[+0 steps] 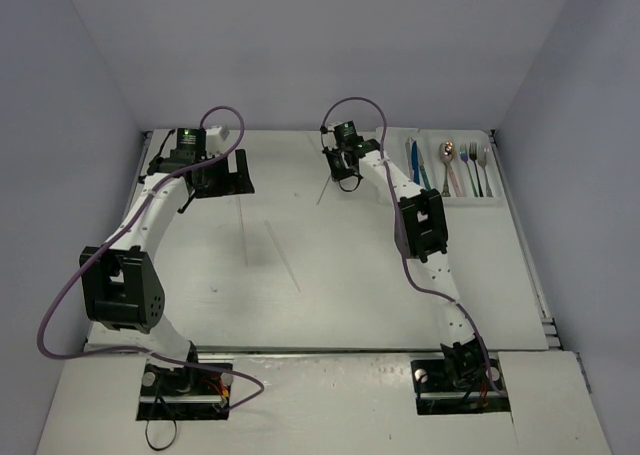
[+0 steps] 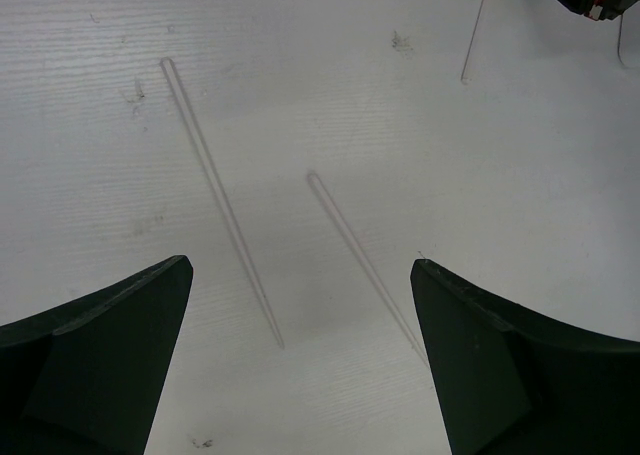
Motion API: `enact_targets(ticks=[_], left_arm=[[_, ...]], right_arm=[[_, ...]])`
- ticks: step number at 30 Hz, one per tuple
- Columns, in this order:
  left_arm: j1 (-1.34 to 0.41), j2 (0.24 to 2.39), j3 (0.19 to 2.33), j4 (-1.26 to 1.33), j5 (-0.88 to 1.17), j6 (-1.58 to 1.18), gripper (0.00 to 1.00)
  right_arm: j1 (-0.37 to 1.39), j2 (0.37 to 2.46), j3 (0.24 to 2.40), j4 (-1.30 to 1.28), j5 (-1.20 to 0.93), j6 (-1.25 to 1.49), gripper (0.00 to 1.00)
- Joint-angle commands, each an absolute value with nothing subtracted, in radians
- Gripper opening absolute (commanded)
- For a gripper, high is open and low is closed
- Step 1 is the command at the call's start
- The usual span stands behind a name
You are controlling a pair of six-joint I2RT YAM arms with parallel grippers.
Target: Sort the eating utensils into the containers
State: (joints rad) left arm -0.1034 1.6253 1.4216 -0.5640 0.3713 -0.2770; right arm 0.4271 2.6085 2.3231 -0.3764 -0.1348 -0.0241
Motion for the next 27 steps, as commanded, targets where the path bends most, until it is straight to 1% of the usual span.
enact_targets(ticks=[1,9,10,13,18,24,27], left_arm=[[-0.094,1.609,1.462,-0.534,0.388,-0.293,0.91],[-0.080,1.588,1.441,-0.524,0.362,-0.287,0.92],[-0.071,1.579,1.431,-0.517,0.361,-0.290,0.94],[-0.057,1.550,1.413,-0.499,0.360,-0.295,0.94],[-0.054,1.529,1.404,-0.499,0.341,-0.285,0.94],[-0.054,1.520,1.393,-0.498,0.336,-0.282,0.94],[-0.054,1.520,1.394,-0.499,0.377,-0.281,0.94]], right_arm=[[0.434,2.562,2.269,-0.407,-0.156,-0.026,0.00],[0.437,2.394,2.284,-0.407,-0.181,-0.052,0.00],[0.437,2.351,2.283,-0.407,-0.183,-0.052,0.00],[0.429,2.242,2.251,-0.404,-0.172,-0.041,0.00],[0.400,2.082,2.121,-0.400,-0.161,-0.006,0.00],[0.326,1.908,1.851,-0.384,-0.109,0.101,0.00],[0.291,1.839,1.752,-0.380,-0.076,0.166,0.00]])
